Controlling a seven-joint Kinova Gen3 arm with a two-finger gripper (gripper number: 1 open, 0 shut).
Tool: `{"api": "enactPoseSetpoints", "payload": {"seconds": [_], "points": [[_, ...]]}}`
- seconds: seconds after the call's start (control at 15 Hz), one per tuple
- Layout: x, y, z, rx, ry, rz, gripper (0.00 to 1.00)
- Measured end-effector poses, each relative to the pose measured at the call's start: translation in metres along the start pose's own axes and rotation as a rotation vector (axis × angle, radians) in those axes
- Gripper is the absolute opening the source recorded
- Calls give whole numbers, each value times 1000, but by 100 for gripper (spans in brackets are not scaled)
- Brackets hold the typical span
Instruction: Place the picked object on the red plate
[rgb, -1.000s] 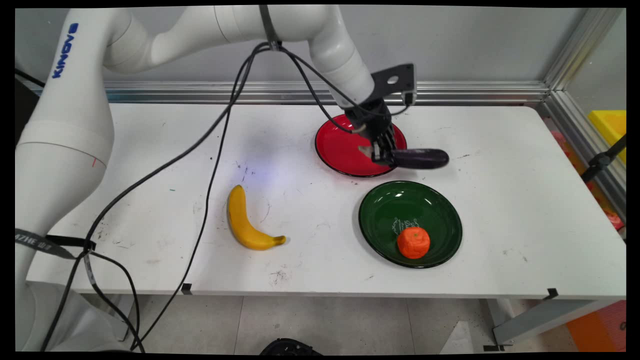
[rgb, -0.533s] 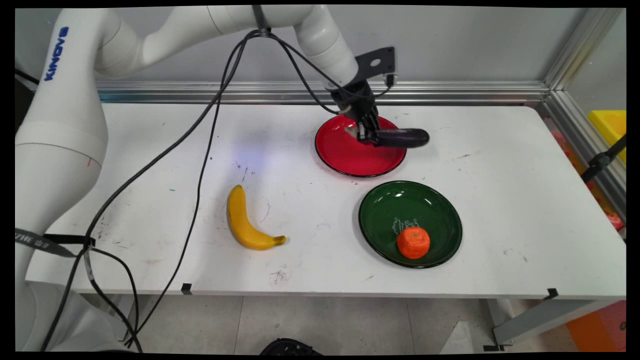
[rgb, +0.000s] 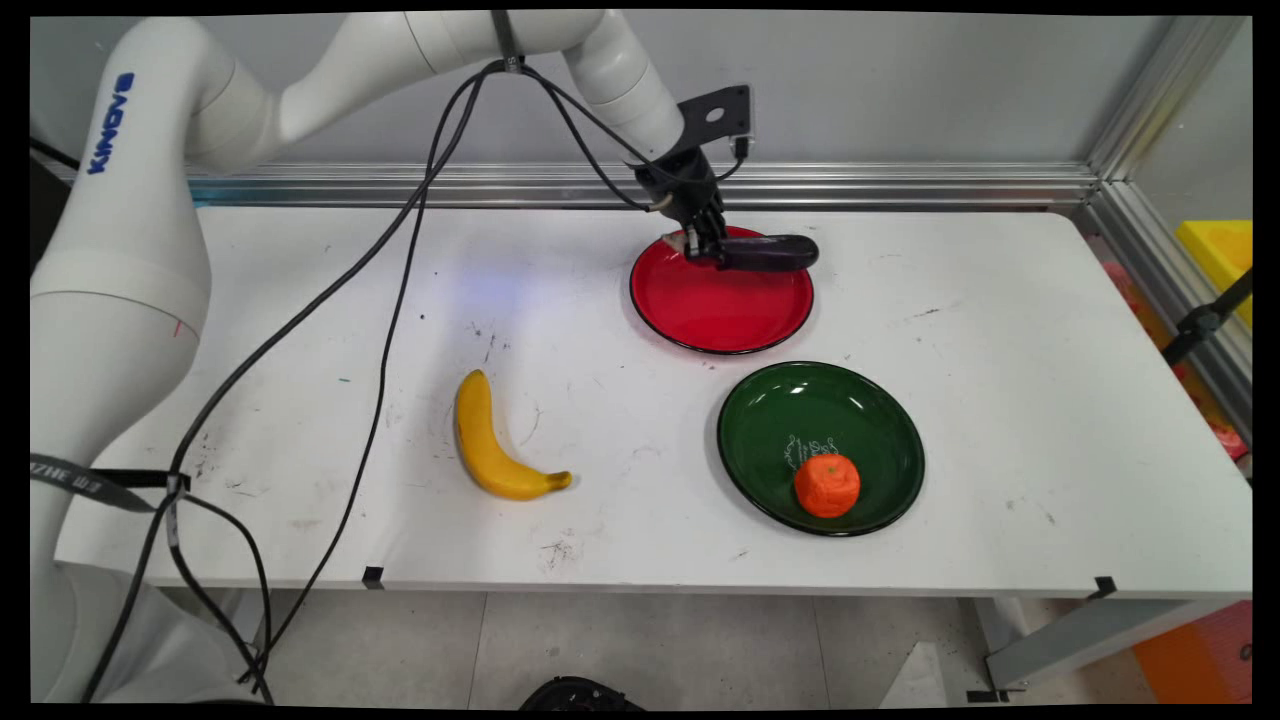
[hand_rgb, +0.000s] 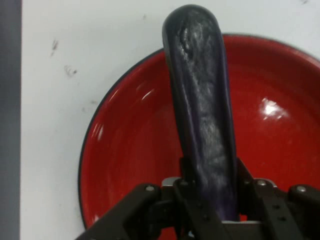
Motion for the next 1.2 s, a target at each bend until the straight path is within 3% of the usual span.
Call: {"api": "enactPoseSetpoints", "payload": {"seconds": [0.53,1.2], "points": [[-25,-15,17,-15,1,-11,0],[-39,-22,26,-22,4,-21,0]]}}
